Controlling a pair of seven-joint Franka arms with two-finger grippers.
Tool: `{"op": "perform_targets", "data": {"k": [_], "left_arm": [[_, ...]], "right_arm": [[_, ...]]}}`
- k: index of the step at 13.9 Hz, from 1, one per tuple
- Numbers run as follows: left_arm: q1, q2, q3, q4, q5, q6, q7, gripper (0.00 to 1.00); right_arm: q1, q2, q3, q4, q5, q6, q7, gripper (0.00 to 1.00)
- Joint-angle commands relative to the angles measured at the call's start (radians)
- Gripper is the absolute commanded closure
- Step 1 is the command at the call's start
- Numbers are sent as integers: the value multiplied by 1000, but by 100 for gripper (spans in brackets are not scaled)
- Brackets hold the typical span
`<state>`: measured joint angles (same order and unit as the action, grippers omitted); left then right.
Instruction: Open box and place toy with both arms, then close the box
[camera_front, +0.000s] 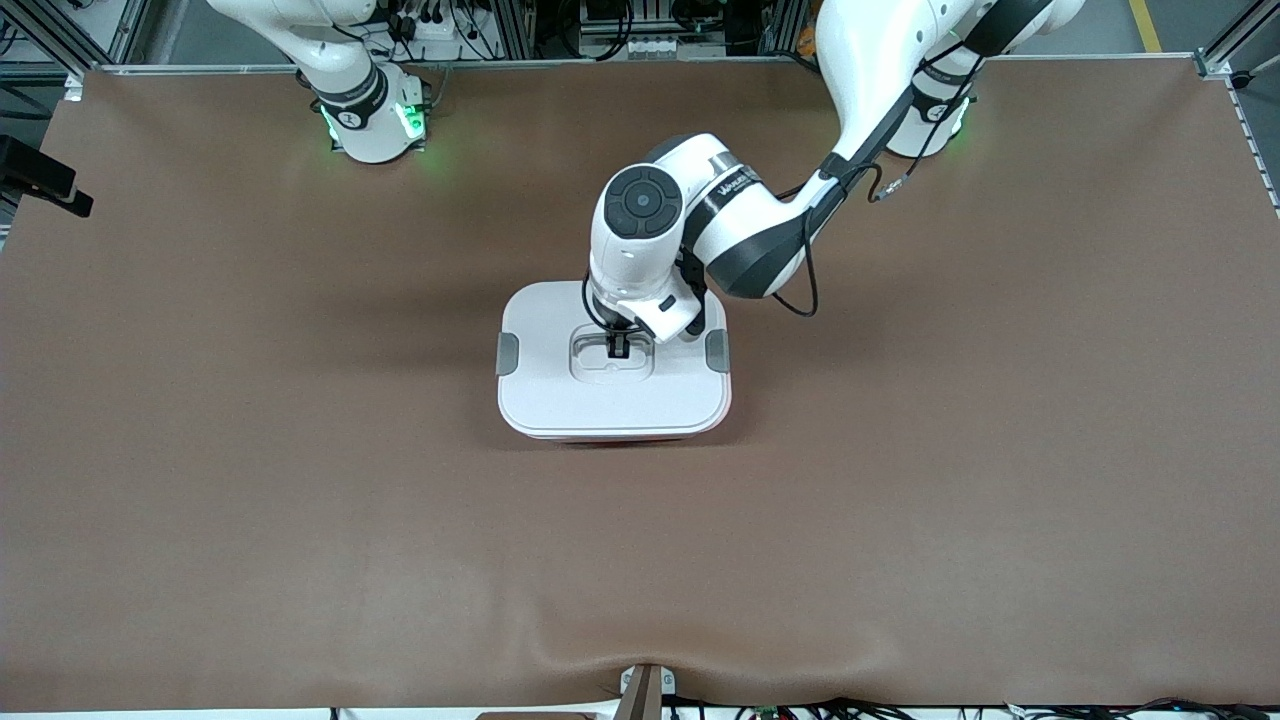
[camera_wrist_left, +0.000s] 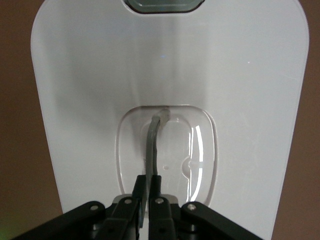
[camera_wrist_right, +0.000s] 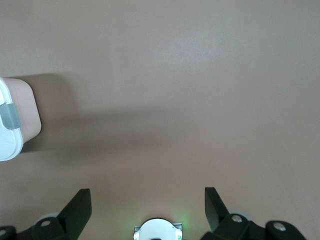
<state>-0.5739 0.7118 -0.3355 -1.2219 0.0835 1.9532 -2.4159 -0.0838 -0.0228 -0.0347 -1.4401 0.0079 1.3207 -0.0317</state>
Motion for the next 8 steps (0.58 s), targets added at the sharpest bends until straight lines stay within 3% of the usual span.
{"op": "perform_targets", "data": {"k": [1, 8], "left_arm": [[-3, 15, 6, 22, 22, 0, 11, 100], [-11, 32, 15, 22, 22, 3, 8, 100]], "right_arm": [[-2, -19, -2, -17, -22, 9, -13, 0], [4, -19, 2, -17, -22, 11, -11, 0]]}}
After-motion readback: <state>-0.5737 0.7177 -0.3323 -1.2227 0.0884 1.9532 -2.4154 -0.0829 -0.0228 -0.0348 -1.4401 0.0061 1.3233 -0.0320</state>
